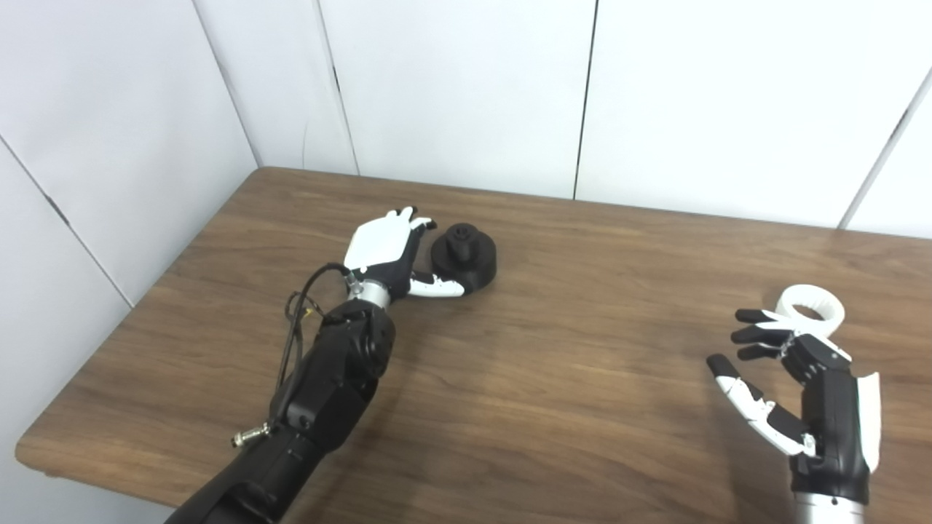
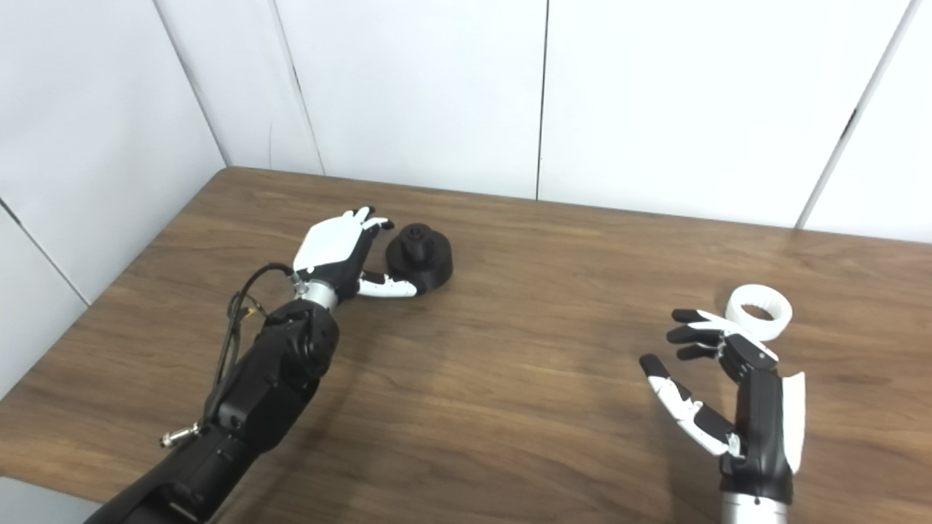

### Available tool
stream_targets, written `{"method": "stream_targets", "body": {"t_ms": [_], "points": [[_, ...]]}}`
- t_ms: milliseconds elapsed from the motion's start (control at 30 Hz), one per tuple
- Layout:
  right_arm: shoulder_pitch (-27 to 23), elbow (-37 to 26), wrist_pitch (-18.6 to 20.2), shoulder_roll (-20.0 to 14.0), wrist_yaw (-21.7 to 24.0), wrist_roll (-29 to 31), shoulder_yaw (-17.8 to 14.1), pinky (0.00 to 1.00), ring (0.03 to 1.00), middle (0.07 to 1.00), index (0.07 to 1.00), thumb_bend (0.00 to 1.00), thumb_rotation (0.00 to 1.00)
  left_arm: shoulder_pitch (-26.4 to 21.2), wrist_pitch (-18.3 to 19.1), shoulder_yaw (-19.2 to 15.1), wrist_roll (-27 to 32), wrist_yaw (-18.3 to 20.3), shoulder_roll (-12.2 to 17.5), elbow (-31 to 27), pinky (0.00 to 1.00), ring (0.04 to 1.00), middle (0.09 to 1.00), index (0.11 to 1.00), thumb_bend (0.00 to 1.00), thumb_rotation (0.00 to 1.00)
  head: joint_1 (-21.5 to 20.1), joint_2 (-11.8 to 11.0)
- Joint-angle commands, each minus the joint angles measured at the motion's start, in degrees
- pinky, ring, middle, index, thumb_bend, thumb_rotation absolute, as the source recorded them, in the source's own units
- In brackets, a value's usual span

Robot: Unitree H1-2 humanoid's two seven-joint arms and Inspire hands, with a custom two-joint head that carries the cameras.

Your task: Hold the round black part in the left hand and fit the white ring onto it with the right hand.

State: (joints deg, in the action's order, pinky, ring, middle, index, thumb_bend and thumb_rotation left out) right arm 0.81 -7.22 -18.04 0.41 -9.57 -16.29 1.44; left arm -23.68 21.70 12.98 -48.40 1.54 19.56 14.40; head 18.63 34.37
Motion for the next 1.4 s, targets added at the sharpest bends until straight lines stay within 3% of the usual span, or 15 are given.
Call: {"method": "stream_targets", "body": {"t_ms": [0,733,833,900,1067,1200,1367], "points": [[0.13,-0.35,-0.68,-0.11,-0.07,-0.04,-0.19,0.47,0.572,0.658,0.499,0.50,0.15,-3.26,-0.22,-0.06,0.20,-0.86,1.01,0.48,0.91,1.000,1.000,0.861,1.00,0.57,0.05,0.08],[0.03,-1.06,0.38,0.14,0.32,0.02,0.04,0.49,0.582,0.655,0.499,0.50,0.15,-4.33,-0.83,1.64,2.60,-2.32,-0.10,4.30,0.88,1.000,1.000,0.870,0.99,0.58,-0.76,0.48],[0.07,-1.13,0.30,0.09,0.31,-0.01,0.06,0.48,0.575,0.653,0.499,0.50,0.15,-4.04,-3.96,-0.77,6.88,-4.43,-1.29,5.12,0.90,1.000,0.993,0.853,0.97,0.54,-0.91,0.58],[0.16,-1.45,0.49,0.17,0.30,-0.16,0.09,0.48,0.578,0.655,0.499,0.50,0.15,-3.87,-6.64,-2.78,10.18,-6.64,-2.34,6.37,0.86,0.980,0.970,0.814,0.95,0.44,-1.10,0.69],[0.37,-2.24,1.18,0.29,0.38,0.05,0.00,0.48,0.579,0.656,0.499,0.50,0.15,-4.04,-11.93,-5.68,14.66,-11.05,-4.04,9.91,0.86,0.966,0.949,0.757,0.90,0.38,-1.06,0.87],[0.52,-2.29,1.28,0.18,0.57,0.48,-0.06,0.48,0.581,0.658,0.499,0.50,0.15,-4.34,-15.46,-6.74,16.73,-14.21,-4.96,12.60,0.84,0.948,0.933,0.717,0.87,0.34,-1.07,0.89],[0.63,-2.63,1.84,0.29,0.53,0.03,-0.13,0.49,0.592,0.662,0.499,0.50,0.15,-4.42,-17.28,-6.90,18.04,-15.79,-5.36,14.06,0.82,0.940,0.919,0.689,0.85,0.30,-1.10,1.12]]}}
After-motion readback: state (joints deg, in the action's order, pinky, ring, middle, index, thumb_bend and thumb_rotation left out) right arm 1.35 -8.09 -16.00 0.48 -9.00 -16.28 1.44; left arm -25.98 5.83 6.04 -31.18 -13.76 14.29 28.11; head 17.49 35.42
